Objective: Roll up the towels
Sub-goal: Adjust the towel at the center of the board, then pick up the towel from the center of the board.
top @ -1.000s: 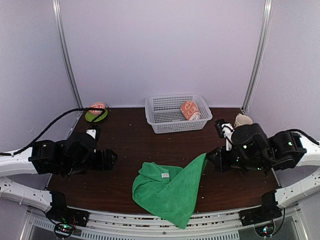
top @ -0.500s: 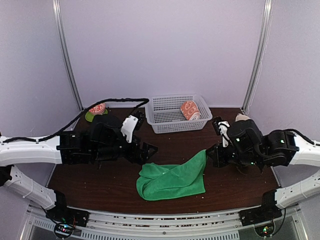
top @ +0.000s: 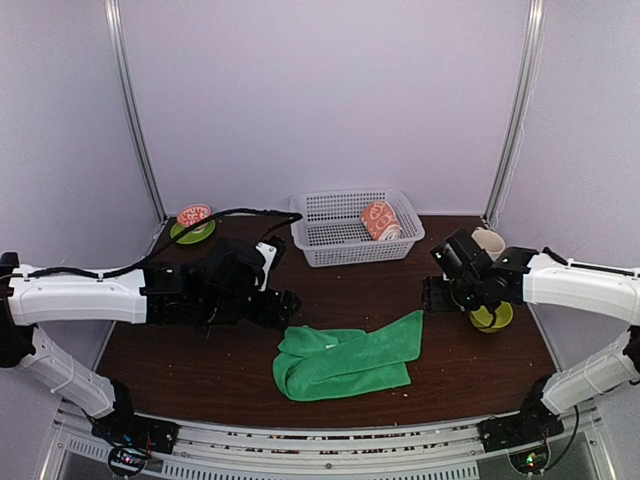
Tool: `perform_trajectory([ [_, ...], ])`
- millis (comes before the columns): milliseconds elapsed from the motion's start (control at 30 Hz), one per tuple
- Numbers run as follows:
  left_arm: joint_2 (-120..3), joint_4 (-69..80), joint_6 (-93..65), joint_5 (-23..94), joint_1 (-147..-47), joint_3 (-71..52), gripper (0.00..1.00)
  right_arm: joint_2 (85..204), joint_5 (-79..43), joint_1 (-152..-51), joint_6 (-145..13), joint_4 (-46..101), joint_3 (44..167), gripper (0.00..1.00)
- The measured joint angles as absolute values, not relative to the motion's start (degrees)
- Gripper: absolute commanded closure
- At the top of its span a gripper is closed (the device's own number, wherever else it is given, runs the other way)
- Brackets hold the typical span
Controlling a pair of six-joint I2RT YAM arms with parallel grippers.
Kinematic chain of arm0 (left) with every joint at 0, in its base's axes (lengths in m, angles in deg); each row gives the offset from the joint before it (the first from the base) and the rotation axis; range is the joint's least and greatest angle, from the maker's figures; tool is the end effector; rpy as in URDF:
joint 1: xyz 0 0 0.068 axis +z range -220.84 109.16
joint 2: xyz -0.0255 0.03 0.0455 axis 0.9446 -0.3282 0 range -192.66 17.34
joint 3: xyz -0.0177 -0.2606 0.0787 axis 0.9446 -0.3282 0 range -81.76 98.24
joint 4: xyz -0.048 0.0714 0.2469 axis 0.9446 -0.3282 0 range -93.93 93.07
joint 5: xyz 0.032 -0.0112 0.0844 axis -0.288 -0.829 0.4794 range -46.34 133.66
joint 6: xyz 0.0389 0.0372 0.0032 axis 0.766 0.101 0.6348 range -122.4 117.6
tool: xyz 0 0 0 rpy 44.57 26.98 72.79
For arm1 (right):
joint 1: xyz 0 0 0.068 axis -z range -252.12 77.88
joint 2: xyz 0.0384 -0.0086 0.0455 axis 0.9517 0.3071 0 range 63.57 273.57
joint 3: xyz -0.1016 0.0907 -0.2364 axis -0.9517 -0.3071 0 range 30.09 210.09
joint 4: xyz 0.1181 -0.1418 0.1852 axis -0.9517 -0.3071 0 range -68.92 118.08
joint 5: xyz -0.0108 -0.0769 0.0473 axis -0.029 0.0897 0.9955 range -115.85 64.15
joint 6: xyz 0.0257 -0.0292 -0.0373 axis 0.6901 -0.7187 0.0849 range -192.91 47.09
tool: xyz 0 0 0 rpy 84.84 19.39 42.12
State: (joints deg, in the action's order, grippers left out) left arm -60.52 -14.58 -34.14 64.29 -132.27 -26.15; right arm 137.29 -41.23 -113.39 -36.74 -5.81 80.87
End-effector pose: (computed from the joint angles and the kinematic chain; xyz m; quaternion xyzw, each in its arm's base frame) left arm 0.1528 -0.2542 0.2655 0.1551 0.8810 -0.1911 0.4041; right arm 0.1973 0.1606 0.2361 -0.0042 0.9505 0.0769 0.3010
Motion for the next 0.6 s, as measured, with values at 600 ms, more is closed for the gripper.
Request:
perform_trajectory([
  [600, -63.58, -15.04, -39.65, 63.8, -132.29, -30.74, 0.14, 135.04, -33.71, -131.86, -28.94, -2.99, 66.68, 0.48],
])
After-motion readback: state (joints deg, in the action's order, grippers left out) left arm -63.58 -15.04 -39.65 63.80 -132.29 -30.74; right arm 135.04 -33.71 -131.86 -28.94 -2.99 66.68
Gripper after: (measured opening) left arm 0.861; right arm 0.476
